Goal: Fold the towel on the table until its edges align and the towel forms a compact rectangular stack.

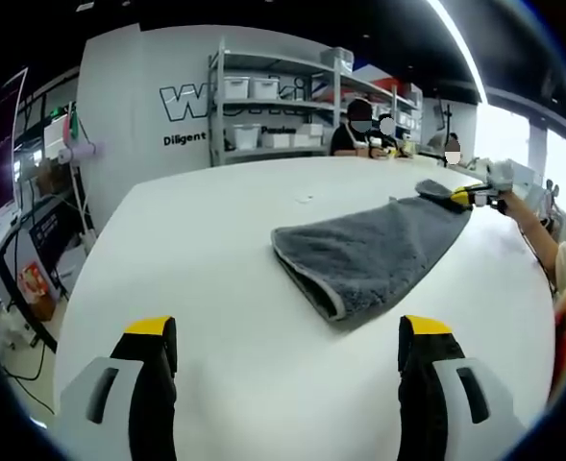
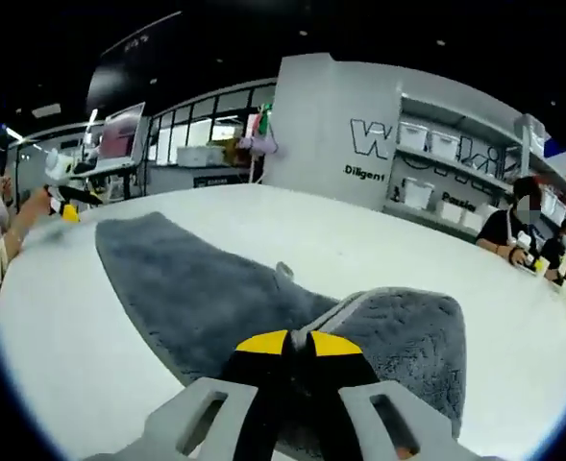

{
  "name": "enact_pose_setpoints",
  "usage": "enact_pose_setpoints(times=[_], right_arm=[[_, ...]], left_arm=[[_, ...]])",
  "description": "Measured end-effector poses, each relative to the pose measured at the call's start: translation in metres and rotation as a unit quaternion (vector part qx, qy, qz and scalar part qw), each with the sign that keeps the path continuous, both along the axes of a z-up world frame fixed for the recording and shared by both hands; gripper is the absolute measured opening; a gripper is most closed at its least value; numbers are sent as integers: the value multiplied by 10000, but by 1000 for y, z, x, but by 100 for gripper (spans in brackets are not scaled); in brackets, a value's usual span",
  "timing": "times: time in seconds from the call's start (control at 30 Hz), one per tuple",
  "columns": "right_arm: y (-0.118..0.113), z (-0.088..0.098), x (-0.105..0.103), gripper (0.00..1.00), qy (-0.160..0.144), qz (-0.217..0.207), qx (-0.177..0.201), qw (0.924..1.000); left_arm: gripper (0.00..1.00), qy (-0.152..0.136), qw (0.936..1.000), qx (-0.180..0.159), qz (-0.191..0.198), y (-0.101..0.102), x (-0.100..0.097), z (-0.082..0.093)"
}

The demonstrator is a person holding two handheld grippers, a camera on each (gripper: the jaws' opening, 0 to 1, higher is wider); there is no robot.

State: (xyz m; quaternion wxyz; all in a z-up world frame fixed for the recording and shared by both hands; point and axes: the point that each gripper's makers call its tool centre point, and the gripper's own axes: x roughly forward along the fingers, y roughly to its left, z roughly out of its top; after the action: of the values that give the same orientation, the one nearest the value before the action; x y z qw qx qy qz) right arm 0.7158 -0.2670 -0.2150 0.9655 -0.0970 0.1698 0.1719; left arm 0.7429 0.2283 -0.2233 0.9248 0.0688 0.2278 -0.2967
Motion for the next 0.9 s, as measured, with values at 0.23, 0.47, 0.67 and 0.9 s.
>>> enact_pose_setpoints(times=[0.23, 0.47, 0.67, 0.9], right_arm=[[32, 19, 5, 3, -60, 349, 886, 9954], [66, 33, 7, 3, -50, 689, 1124, 9913], [88, 42, 10, 3, 36, 957, 1162, 9886], [116, 57, 12, 3, 74, 1218, 1518, 9808]], left_arm=[[94, -5, 10000, -9, -19, -1, -1, 1], [94, -35, 10000, -19, -35, -1, -2, 3], [94, -49, 10000, -20, -79, -3, -4, 5], [94, -74, 9999, -44, -102, -4, -4, 7]])
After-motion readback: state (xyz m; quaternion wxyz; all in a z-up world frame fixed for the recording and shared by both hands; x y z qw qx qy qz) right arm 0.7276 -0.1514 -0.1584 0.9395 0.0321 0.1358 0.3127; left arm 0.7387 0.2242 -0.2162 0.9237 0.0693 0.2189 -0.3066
